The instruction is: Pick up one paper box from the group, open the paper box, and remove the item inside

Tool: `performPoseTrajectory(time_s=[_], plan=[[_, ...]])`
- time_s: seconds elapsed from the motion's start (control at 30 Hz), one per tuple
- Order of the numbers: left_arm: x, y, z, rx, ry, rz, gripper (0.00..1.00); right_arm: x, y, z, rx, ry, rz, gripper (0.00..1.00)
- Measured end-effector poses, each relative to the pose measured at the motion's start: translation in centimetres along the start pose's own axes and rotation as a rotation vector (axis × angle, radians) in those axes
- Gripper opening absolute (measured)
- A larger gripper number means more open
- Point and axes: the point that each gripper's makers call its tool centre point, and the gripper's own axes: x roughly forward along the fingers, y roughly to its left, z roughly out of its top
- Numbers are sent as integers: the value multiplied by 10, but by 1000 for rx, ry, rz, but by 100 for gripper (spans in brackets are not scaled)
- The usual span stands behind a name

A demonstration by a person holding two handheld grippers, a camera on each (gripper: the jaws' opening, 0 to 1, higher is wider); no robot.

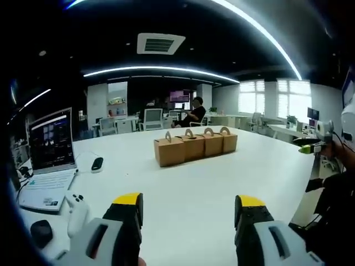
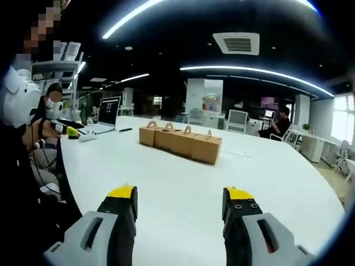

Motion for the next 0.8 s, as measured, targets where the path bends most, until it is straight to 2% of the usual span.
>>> performPoseTrajectory(time_s=[0.27, 0.57, 0.8], plan=[[2, -4, 9, 15, 2, -13, 67, 2, 1, 0, -17, 19, 14, 62], [10, -6, 22, 77, 36, -27, 67, 9, 5, 9, -57, 47, 47, 61], [17, -15, 35, 122, 52, -61, 67, 16, 9, 13, -93, 81, 81, 60]])
